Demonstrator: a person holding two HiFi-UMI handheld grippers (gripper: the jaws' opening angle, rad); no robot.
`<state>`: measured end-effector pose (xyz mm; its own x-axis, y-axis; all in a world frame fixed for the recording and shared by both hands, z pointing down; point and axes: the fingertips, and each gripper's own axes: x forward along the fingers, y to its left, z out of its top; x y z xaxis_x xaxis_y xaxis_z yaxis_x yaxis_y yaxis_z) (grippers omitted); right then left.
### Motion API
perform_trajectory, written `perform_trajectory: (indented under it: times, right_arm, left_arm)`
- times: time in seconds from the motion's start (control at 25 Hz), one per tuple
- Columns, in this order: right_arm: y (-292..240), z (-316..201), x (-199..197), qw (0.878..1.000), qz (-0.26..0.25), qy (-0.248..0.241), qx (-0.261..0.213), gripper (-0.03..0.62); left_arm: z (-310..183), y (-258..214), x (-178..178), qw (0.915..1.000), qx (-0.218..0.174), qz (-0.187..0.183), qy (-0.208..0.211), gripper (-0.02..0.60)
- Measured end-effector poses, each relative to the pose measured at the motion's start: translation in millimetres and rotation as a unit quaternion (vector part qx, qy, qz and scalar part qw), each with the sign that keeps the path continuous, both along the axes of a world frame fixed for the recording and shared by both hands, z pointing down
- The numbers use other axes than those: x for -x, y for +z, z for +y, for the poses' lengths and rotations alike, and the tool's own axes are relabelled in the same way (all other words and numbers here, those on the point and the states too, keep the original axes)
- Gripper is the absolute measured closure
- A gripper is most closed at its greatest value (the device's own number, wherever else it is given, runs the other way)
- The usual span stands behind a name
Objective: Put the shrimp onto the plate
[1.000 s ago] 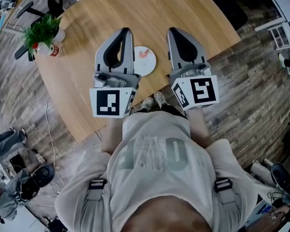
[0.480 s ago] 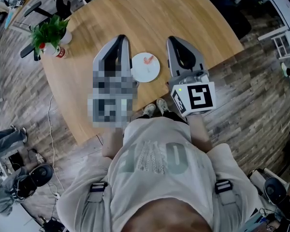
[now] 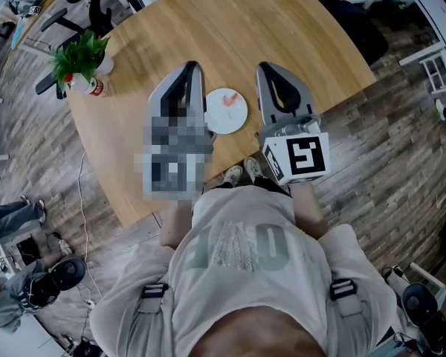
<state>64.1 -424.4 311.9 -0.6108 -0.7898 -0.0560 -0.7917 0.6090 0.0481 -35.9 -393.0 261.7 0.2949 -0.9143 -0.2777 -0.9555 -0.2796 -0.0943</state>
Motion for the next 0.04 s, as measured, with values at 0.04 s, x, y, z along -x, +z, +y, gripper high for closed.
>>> perform_trajectory:
  times: [0.04]
  right_arm:
    - [-0.7,-0.3,-0.3,1.0,-0.001,-0.001,-0.001,0.574]
  left_arm:
    - [-0.8,-0.4,-0.9,1.0,-0.001,0.0,0.001,0.572]
